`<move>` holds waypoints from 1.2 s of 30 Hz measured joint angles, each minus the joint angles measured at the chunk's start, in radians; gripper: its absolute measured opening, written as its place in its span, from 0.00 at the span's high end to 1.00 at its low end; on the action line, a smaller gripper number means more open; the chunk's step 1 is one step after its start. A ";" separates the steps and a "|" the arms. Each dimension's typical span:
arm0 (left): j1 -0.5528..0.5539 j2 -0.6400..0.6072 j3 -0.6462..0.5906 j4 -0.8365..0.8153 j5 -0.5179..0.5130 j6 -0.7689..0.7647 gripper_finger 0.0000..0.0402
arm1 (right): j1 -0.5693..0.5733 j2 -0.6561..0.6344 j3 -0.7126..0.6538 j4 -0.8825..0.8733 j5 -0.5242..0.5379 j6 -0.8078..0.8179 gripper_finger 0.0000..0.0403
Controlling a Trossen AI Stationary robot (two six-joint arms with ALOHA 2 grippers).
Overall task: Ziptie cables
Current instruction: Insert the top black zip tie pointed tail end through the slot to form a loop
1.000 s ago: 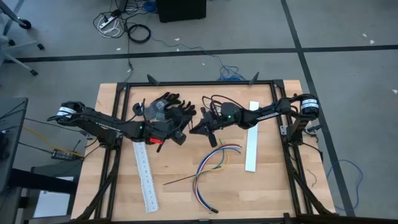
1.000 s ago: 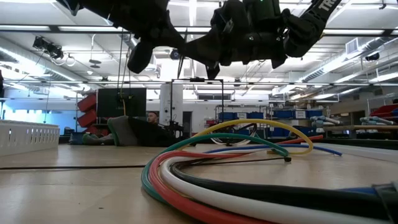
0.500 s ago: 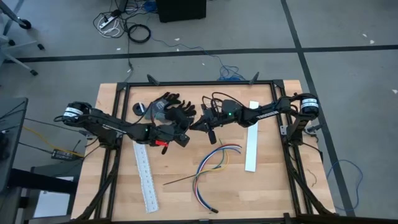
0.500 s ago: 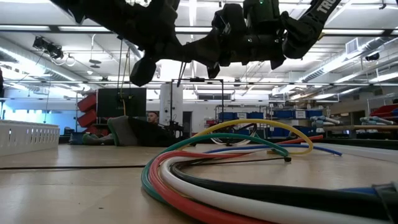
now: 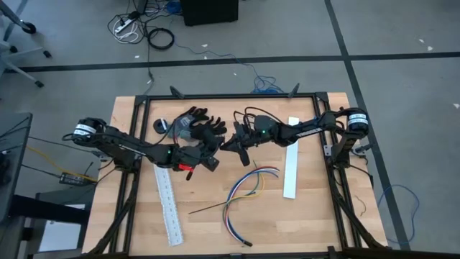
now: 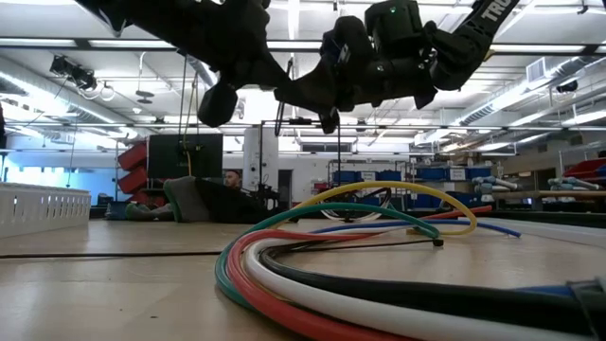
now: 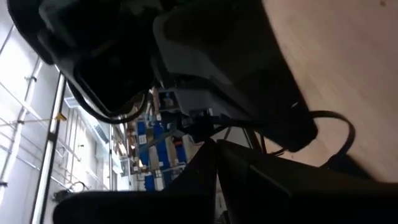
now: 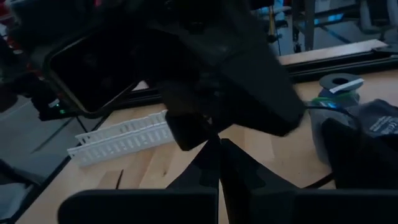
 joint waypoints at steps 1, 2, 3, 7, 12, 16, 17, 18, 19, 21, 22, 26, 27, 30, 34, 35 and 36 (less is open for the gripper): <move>0.000 0.000 0.000 -0.003 0.000 0.012 1.00 | 0.000 0.000 0.000 -0.002 0.000 0.005 1.00; 0.000 0.000 -0.001 -0.004 -0.001 0.020 1.00 | 0.000 0.000 0.000 -0.002 -0.001 0.011 1.00; 0.000 0.000 -0.004 -0.003 -0.002 0.022 1.00 | 0.000 0.000 0.000 -0.001 -0.007 0.017 1.00; -0.001 0.000 -0.018 0.009 -0.017 0.047 1.00 | 0.001 0.000 0.000 -0.018 -0.013 0.025 1.00; -0.001 0.000 -0.026 0.012 -0.044 0.095 1.00 | 0.000 0.000 0.000 -0.040 -0.020 0.044 1.00; -0.004 0.000 -0.026 0.012 -0.045 0.117 1.00 | 0.000 0.000 0.000 -0.038 -0.023 0.053 1.00; -0.004 0.000 -0.026 0.013 -0.045 0.125 1.00 | 0.001 0.000 0.000 -0.037 -0.023 0.053 1.00; -0.004 0.000 -0.026 0.012 -0.045 0.131 1.00 | 0.001 0.000 0.000 -0.037 -0.023 0.054 1.00; -0.004 0.000 -0.026 0.012 -0.045 0.142 1.00 | 0.000 0.000 0.000 -0.037 -0.023 0.057 1.00; -0.004 0.000 -0.026 0.012 -0.049 0.161 1.00 | 0.000 0.000 0.000 -0.037 -0.026 0.063 1.00; -0.004 0.000 -0.026 0.012 -0.053 0.174 1.00 | 0.000 0.000 0.000 -0.037 -0.028 0.064 1.00; -0.004 0.000 -0.026 0.010 -0.072 0.203 1.00 | 0.000 0.000 0.000 -0.037 -0.034 0.077 1.00; -0.004 0.000 -0.026 0.010 -0.073 0.206 1.00 | 0.000 0.000 0.000 -0.038 -0.038 0.078 1.00; -0.005 0.000 -0.026 0.009 -0.074 0.231 1.00 | 0.001 0.000 0.000 -0.040 -0.043 0.079 1.00; -0.006 0.022 -0.026 -0.003 -0.079 0.277 1.00 | 0.000 0.000 0.000 -0.040 -0.048 0.079 1.00; -0.006 0.032 -0.026 -0.006 -0.080 0.281 1.00 | 0.000 0.000 0.000 -0.040 -0.050 0.079 1.00; -0.006 0.041 -0.026 -0.011 -0.080 0.282 1.00 | 0.001 0.000 0.000 -0.039 -0.050 0.079 1.00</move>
